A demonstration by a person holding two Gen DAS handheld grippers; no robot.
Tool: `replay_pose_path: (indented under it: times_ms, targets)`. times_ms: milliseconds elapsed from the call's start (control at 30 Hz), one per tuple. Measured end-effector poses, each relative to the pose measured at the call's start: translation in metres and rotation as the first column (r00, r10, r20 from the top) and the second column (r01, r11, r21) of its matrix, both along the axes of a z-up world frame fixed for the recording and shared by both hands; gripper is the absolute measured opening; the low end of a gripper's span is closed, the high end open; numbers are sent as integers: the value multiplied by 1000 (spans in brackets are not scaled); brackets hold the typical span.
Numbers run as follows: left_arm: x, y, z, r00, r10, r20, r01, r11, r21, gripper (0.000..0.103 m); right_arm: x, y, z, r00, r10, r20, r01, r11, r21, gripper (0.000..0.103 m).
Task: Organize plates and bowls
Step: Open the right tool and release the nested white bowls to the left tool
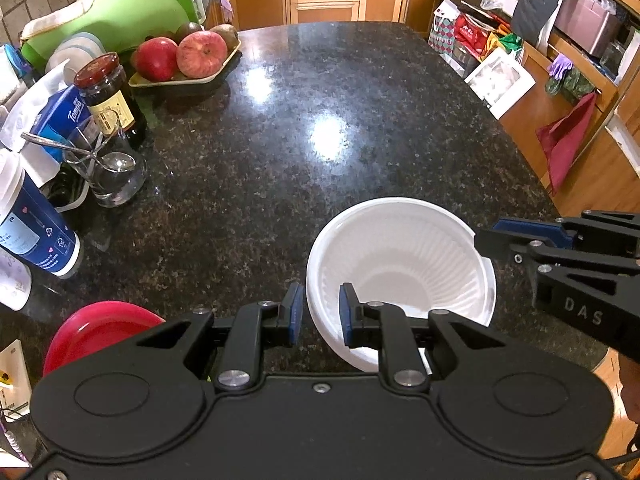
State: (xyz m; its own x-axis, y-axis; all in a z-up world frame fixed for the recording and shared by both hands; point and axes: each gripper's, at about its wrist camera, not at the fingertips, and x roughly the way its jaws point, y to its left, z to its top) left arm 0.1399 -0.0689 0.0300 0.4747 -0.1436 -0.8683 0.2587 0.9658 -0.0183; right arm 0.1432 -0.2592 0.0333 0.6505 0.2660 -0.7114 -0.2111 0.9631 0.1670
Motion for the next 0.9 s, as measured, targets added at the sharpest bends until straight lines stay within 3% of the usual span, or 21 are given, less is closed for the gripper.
replay_pose_path:
  times_ms: [267,400,900]
  targets:
    - [-4,1,10,997,15,73,-14,1000,-9,27,-4,-9,7,998,-12,65,10,999,36,32]
    - [-6,2,9,995,18,101,-17,1000,-12,34,-5,-12,6,996,-11,85,7,999,49,36]
    - [-2,7,-16,999,21,45,-19,998,-51,35,7,-10,-23,999,40,9,-41,997,62,39]
